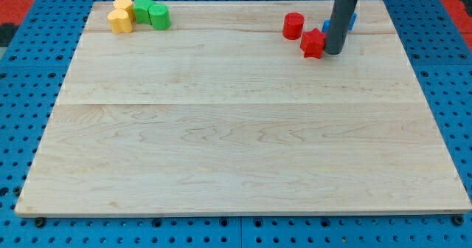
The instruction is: Move your arm parallel to the bottom of the yellow heart
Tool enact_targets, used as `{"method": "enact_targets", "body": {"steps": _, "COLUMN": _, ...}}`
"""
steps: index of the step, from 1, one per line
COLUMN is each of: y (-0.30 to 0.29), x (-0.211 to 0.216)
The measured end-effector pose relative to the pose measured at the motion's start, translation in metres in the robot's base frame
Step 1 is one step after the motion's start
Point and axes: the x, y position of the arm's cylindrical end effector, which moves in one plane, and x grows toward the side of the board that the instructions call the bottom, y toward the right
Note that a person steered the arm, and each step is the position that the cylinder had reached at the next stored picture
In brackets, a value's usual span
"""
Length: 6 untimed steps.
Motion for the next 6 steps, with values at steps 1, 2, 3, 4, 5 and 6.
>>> {"method": "enact_targets", "body": {"steps": 1, "y": 0.000, "x": 0.000}}
{"method": "enact_targets", "body": {"steps": 2, "y": 0.003, "x": 0.010}}
{"method": "enact_targets", "body": {"steps": 3, "y": 0.004, "x": 0.018}}
{"method": "enact_targets", "body": {"steps": 4, "y": -0.035, "x": 0.051}}
{"method": "enact_targets", "body": {"steps": 5, "y": -0.055, "x": 0.047}}
{"method": "enact_targets", "body": {"steps": 6, "y": -0.127, "x": 0.043}}
